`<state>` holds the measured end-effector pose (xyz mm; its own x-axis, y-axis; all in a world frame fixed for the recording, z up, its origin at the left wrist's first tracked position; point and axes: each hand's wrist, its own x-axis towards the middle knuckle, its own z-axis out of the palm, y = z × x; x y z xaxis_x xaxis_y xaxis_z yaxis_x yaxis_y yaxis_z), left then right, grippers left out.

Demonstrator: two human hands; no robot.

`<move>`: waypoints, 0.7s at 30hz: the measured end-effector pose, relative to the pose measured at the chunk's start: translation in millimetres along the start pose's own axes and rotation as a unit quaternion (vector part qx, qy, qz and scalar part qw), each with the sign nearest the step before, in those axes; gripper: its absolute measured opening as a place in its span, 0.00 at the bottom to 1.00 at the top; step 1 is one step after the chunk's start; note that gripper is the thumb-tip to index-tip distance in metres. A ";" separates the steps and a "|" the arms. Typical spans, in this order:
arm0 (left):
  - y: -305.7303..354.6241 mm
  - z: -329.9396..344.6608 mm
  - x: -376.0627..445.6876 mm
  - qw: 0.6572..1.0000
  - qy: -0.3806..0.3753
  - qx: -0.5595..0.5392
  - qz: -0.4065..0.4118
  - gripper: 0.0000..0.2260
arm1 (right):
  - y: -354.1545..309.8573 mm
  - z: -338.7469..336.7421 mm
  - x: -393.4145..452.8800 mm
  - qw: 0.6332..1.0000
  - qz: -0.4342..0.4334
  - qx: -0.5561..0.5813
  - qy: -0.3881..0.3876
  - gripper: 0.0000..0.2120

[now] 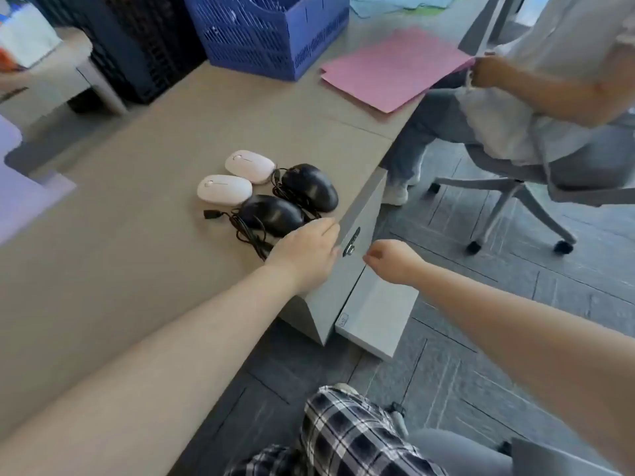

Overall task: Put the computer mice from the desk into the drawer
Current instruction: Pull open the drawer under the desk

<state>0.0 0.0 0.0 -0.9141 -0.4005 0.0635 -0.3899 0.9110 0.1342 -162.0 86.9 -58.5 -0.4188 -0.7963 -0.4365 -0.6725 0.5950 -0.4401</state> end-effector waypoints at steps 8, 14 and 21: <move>-5.0 40.2 -12.9 0.996 0.055 0.063 0.015 0.22 | 21.9 65.3 56.7 0.939 0.064 0.338 -0.026 0.18; -2.4 40.5 -13.5 0.995 0.038 0.091 -0.001 0.24 | 14.9 79.6 62.7 0.865 0.093 0.493 -0.016 0.09; 0.3 38.4 -15.0 0.994 0.014 0.105 -0.016 0.25 | 3.3 72.6 58.4 0.848 0.121 0.516 -0.011 0.05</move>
<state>9.3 10.0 -38.9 -0.8983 -0.4301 0.0899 -0.4366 0.8967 -0.0727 -144.4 50.4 -142.4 -0.4498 -0.6410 -0.6219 0.3282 0.5289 -0.7826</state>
